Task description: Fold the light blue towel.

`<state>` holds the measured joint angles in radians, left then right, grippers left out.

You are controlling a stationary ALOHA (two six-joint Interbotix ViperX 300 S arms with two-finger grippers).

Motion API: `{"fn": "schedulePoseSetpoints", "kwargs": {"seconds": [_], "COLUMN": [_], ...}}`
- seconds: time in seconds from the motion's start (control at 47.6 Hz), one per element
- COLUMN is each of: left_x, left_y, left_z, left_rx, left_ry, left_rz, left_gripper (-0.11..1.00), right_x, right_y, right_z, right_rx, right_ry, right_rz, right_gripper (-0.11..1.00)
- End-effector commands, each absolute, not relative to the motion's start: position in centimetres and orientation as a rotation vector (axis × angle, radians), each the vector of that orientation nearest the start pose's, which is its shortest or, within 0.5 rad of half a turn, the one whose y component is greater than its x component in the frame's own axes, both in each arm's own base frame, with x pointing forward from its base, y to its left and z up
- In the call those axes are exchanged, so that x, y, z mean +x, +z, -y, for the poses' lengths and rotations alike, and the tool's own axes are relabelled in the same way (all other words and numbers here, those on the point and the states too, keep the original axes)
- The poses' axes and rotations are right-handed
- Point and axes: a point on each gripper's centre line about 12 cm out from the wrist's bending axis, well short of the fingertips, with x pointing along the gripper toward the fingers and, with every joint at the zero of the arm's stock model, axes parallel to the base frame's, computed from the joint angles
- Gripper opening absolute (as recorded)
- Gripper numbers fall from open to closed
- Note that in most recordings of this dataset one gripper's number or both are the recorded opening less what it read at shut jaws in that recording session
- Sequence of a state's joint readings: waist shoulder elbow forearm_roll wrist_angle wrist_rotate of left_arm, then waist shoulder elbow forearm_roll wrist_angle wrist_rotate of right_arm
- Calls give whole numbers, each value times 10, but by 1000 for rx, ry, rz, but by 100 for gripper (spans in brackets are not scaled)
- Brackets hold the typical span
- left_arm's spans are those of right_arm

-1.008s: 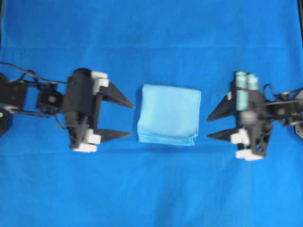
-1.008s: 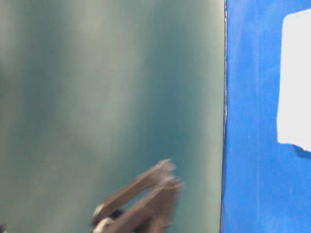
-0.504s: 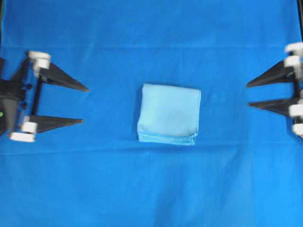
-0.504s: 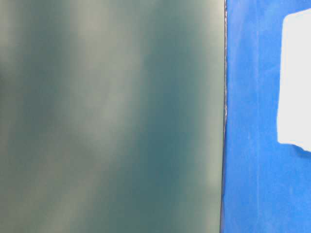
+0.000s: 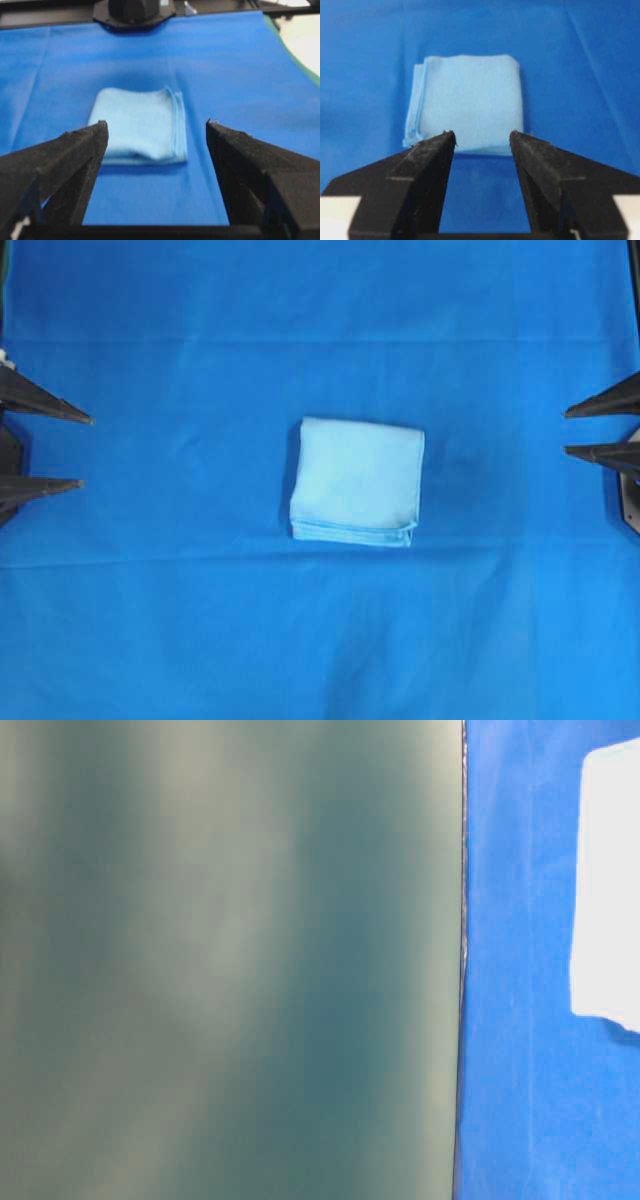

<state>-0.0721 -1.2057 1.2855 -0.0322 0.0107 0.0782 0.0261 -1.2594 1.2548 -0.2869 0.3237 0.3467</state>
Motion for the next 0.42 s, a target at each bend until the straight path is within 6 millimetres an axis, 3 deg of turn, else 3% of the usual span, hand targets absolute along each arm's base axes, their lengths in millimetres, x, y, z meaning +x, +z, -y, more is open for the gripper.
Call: {"fn": "schedulePoseSetpoints", "kwargs": {"seconds": [0.0, 0.399], "left_x": [153, 149], "left_y": [252, 241], "left_z": [10, 10], "left_rx": [45, 38], "left_ry": [-69, -69], "left_rz": [-72, -85], "left_gripper": [76, 75], "right_x": [146, 149], "right_y": [240, 235], "right_z": [7, 7], "right_rx": [65, 71], "right_ry": [-76, -74], "right_rz": [-278, -286], "right_gripper": [55, 55]}}
